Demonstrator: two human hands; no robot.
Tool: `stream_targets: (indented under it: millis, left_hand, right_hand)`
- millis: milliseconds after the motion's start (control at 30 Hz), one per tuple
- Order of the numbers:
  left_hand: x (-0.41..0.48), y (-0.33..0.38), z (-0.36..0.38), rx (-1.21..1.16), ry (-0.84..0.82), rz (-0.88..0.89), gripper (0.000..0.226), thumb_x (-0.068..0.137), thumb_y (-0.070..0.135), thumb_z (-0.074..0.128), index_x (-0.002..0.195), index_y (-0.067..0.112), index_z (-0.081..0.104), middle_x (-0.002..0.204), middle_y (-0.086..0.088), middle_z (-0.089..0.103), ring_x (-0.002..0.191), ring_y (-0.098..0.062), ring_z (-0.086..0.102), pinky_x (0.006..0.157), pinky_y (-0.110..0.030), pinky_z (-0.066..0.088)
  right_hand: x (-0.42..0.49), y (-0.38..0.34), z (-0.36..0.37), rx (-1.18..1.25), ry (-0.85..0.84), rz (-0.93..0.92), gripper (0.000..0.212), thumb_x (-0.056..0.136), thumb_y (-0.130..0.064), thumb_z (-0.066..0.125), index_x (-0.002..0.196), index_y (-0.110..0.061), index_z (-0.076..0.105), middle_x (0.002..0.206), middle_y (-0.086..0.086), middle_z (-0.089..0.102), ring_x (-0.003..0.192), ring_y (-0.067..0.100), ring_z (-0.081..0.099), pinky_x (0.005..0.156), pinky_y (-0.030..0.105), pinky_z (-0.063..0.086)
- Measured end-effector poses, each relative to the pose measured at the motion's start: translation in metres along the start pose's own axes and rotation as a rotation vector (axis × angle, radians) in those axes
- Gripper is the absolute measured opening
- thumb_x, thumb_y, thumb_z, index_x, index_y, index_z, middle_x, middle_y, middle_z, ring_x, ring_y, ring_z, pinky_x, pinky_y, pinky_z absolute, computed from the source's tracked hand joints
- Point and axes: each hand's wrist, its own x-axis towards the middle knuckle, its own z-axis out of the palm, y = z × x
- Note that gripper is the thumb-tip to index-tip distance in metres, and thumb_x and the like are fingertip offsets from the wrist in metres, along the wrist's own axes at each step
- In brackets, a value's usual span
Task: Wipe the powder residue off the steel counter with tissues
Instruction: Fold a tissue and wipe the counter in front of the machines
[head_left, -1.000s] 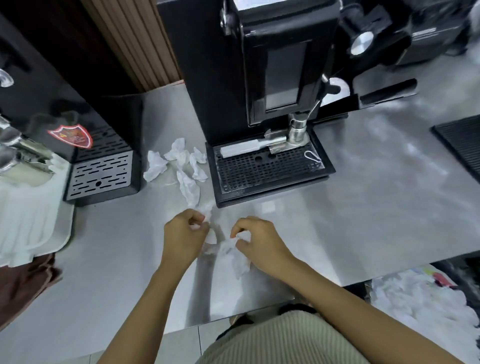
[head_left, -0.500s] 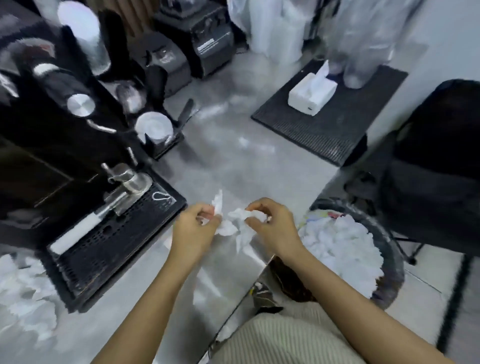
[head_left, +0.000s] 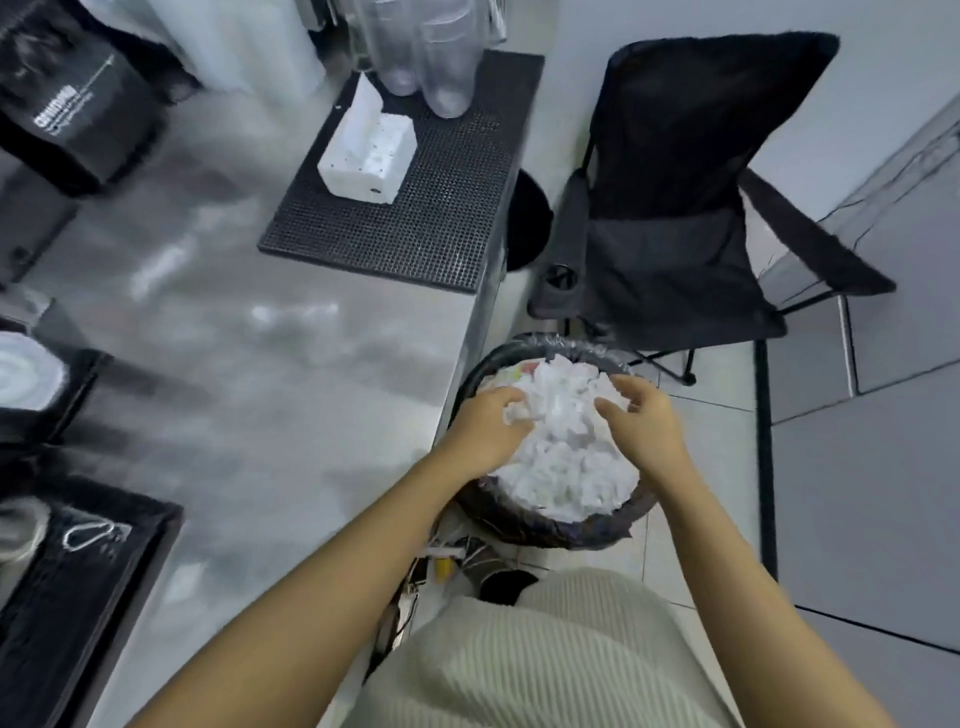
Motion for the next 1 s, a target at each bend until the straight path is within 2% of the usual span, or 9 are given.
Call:
stream_targets:
  millis: [100, 167, 233, 300, 367, 467, 633, 800, 1000]
  left_hand:
    - [-0.007, -0.011, -0.002, -0.068, -0.007, 0.004, 0.036, 0.091, 0.027, 0.062, 0.126, 0.018, 0.058, 0.132, 0.003, 0.056, 0.117, -0.014, 0.053, 0.1, -0.023, 0.039]
    - [-0.015, -0.02, -0.006, -0.129, 0.025, -0.002, 0.028, 0.09, 0.028, 0.063, 0.117, 0.022, 0.063, 0.118, 0.006, 0.063, 0.105, -0.012, 0.058, 0.096, -0.028, 0.046]
    - [-0.027, -0.025, -0.012, -0.207, 0.068, -0.007, 0.022, 0.089, 0.028, 0.063, 0.111, 0.024, 0.066, 0.108, 0.008, 0.066, 0.095, -0.01, 0.061, 0.087, -0.023, 0.049]
    - [-0.044, -0.031, -0.02, -0.309, 0.115, -0.006, 0.019, 0.089, 0.026, 0.064, 0.108, 0.025, 0.068, 0.104, 0.008, 0.067, 0.093, -0.009, 0.062, 0.083, -0.019, 0.049]
    - [-0.063, -0.037, -0.026, -0.424, 0.139, -0.009, 0.017, 0.088, 0.025, 0.066, 0.105, 0.025, 0.069, 0.102, 0.007, 0.069, 0.094, -0.011, 0.065, 0.084, -0.022, 0.051]
    - [-0.095, -0.048, -0.034, -0.598, 0.2, -0.014, 0.015, 0.087, 0.021, 0.068, 0.101, 0.025, 0.071, 0.097, 0.006, 0.072, 0.093, -0.014, 0.067, 0.085, -0.027, 0.052]
    - [-0.154, -0.082, -0.043, -0.727, 0.347, -0.043, 0.014, 0.088, 0.016, 0.067, 0.098, 0.025, 0.071, 0.094, 0.002, 0.072, 0.09, -0.015, 0.068, 0.085, -0.029, 0.055]
    - [-0.219, -0.129, -0.037, -0.839, 0.555, -0.158, 0.014, 0.087, 0.015, 0.068, 0.096, 0.024, 0.073, 0.096, -0.004, 0.072, 0.091, -0.019, 0.068, 0.088, -0.031, 0.053]
    - [-0.291, -0.167, -0.027, -0.918, 0.748, -0.267, 0.014, 0.089, 0.013, 0.065, 0.098, 0.02, 0.072, 0.095, -0.009, 0.071, 0.084, -0.017, 0.066, 0.077, -0.029, 0.053]
  right_hand:
    - [-0.002, 0.003, -0.002, 0.049, 0.01, 0.01, 0.026, 0.093, -0.02, 0.064, 0.119, -0.018, 0.063, 0.123, 0.005, 0.063, 0.104, 0.02, 0.059, 0.083, 0.033, 0.048]
    - [-0.008, -0.002, 0.004, 0.065, -0.019, -0.004, 0.018, 0.092, -0.019, 0.065, 0.11, -0.018, 0.066, 0.112, 0.004, 0.067, 0.098, 0.022, 0.063, 0.083, 0.039, 0.055]
    - [-0.017, -0.013, 0.013, 0.081, -0.07, -0.049, 0.012, 0.092, -0.018, 0.064, 0.104, -0.018, 0.067, 0.102, 0.0, 0.068, 0.097, 0.02, 0.064, 0.082, 0.039, 0.057]
    - [-0.029, -0.028, 0.025, 0.08, -0.137, -0.125, 0.008, 0.092, -0.017, 0.064, 0.099, -0.018, 0.069, 0.096, -0.002, 0.068, 0.093, 0.018, 0.065, 0.081, 0.04, 0.058]
    - [-0.042, -0.043, 0.039, 0.08, -0.217, -0.204, 0.006, 0.092, -0.016, 0.065, 0.095, -0.018, 0.07, 0.091, -0.005, 0.069, 0.09, 0.017, 0.066, 0.082, 0.039, 0.057]
    - [-0.064, -0.06, 0.062, 0.058, -0.347, -0.304, 0.006, 0.092, -0.015, 0.065, 0.094, -0.016, 0.071, 0.088, -0.005, 0.07, 0.087, 0.019, 0.067, 0.081, 0.04, 0.057]
    - [-0.108, -0.075, 0.1, 0.03, -0.548, -0.399, 0.007, 0.092, -0.01, 0.064, 0.096, -0.011, 0.07, 0.081, 0.002, 0.07, 0.078, 0.019, 0.07, 0.074, 0.034, 0.057]
    - [-0.163, -0.073, 0.139, -0.036, -0.736, -0.438, 0.007, 0.09, -0.011, 0.067, 0.087, -0.016, 0.071, 0.082, 0.004, 0.071, 0.085, 0.029, 0.069, 0.08, 0.048, 0.057]
    - [-0.235, -0.058, 0.173, -0.211, -0.936, -0.573, 0.01, 0.091, -0.018, 0.066, 0.087, -0.025, 0.072, 0.088, -0.009, 0.072, 0.085, 0.01, 0.066, 0.082, 0.038, 0.056]
